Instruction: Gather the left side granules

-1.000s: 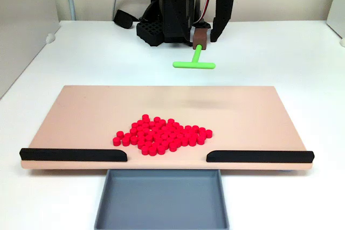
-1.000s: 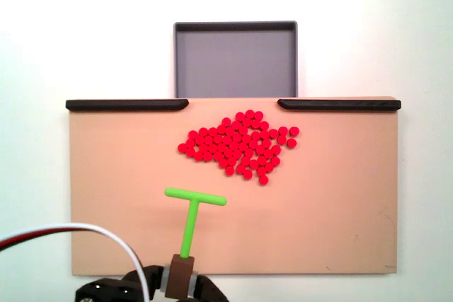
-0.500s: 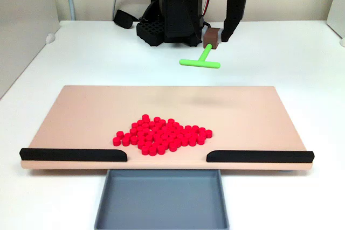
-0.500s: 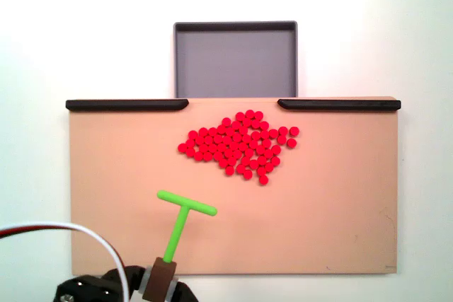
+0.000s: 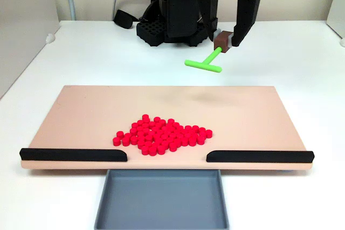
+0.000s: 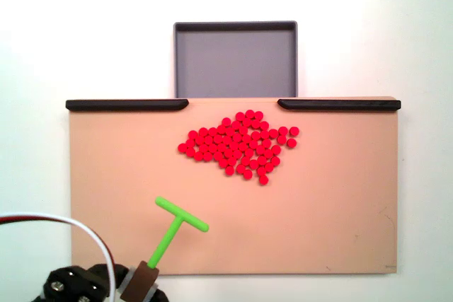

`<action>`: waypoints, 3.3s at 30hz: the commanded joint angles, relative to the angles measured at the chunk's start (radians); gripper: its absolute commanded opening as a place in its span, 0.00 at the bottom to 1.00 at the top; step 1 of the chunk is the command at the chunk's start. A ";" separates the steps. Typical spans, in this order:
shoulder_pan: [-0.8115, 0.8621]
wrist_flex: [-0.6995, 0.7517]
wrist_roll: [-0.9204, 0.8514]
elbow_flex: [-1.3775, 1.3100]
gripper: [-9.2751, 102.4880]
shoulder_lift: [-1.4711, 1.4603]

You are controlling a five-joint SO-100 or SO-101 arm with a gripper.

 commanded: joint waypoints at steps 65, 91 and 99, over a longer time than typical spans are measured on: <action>-0.100 -0.006 0.746 -0.417 0.08 -0.316; -0.060 -0.006 0.785 -0.578 0.08 -0.488; -0.057 -0.006 0.831 -0.635 0.08 -0.541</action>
